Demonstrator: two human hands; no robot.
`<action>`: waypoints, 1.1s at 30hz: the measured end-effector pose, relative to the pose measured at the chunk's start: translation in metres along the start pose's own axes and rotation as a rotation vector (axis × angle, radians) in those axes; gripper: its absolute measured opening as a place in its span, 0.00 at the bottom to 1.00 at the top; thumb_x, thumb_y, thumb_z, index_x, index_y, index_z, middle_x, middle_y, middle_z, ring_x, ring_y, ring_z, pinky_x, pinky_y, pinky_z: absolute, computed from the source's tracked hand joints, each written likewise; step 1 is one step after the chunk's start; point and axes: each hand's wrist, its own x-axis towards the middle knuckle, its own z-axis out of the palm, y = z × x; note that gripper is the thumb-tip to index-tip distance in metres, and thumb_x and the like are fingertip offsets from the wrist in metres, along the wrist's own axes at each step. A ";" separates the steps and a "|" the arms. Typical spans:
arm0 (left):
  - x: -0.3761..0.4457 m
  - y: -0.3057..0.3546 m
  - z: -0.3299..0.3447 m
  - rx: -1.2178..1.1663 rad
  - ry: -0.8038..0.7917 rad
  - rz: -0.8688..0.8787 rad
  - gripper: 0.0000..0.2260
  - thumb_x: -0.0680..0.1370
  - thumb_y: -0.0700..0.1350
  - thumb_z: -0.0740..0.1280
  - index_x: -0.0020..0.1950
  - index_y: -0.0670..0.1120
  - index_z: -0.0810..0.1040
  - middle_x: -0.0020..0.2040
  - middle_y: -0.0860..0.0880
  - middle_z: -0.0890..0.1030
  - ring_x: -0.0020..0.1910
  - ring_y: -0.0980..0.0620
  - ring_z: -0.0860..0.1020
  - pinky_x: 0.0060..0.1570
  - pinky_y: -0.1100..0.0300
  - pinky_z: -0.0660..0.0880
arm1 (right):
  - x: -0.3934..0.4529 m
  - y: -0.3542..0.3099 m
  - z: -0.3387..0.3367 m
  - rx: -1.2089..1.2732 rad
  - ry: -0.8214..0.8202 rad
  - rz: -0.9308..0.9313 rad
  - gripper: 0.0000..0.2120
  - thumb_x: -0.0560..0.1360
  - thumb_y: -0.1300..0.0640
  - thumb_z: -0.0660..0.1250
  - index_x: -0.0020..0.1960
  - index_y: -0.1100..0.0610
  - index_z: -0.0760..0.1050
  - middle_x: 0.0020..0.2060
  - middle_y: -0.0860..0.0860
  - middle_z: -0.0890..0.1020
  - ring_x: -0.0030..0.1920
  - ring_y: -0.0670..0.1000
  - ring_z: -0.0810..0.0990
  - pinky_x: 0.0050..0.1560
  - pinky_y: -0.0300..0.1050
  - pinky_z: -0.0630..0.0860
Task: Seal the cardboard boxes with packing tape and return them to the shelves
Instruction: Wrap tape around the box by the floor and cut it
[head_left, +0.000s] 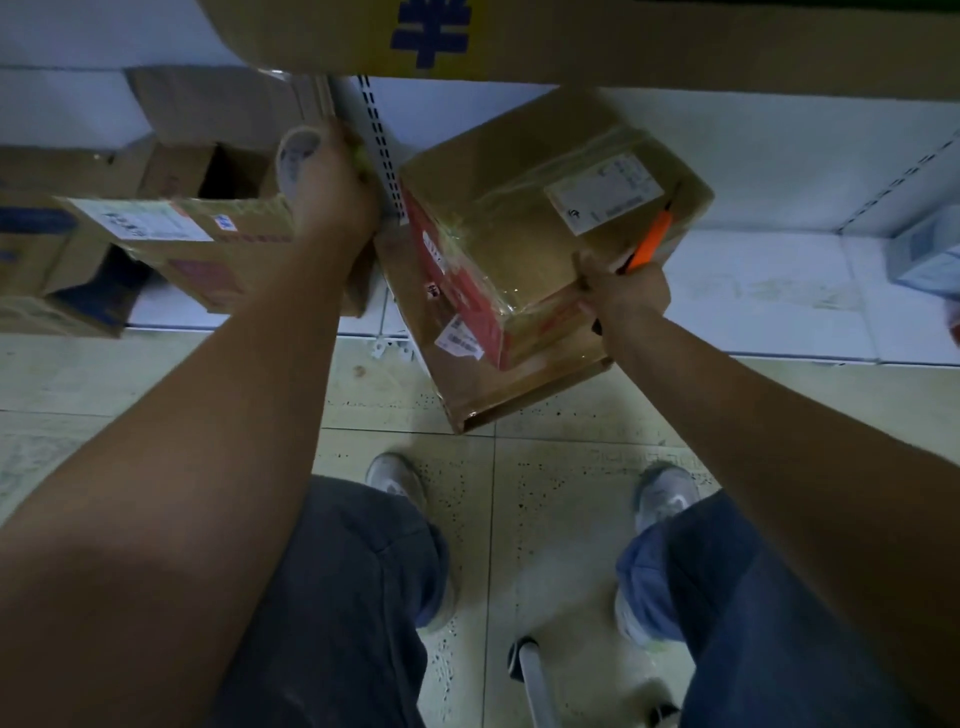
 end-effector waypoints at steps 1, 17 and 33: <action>0.007 0.000 0.006 -0.023 -0.004 0.008 0.17 0.80 0.38 0.61 0.69 0.42 0.68 0.59 0.45 0.74 0.58 0.47 0.74 0.58 0.54 0.72 | 0.004 0.002 0.001 0.004 0.003 -0.014 0.22 0.71 0.43 0.75 0.56 0.55 0.73 0.47 0.52 0.82 0.45 0.55 0.84 0.48 0.51 0.83; 0.005 0.002 0.007 -0.368 -0.251 -0.162 0.28 0.67 0.62 0.76 0.57 0.45 0.76 0.52 0.48 0.80 0.50 0.50 0.80 0.47 0.55 0.79 | 0.005 -0.008 -0.016 -0.133 0.080 -0.124 0.10 0.76 0.64 0.60 0.57 0.58 0.68 0.40 0.49 0.71 0.42 0.53 0.75 0.46 0.48 0.80; -0.113 0.017 -0.075 -0.462 -0.500 -0.061 0.04 0.78 0.40 0.70 0.51 0.48 0.78 0.46 0.52 0.82 0.44 0.55 0.81 0.46 0.59 0.78 | -0.058 -0.068 -0.048 -0.213 -0.316 -0.587 0.06 0.77 0.53 0.71 0.48 0.50 0.74 0.39 0.48 0.78 0.37 0.47 0.78 0.38 0.40 0.74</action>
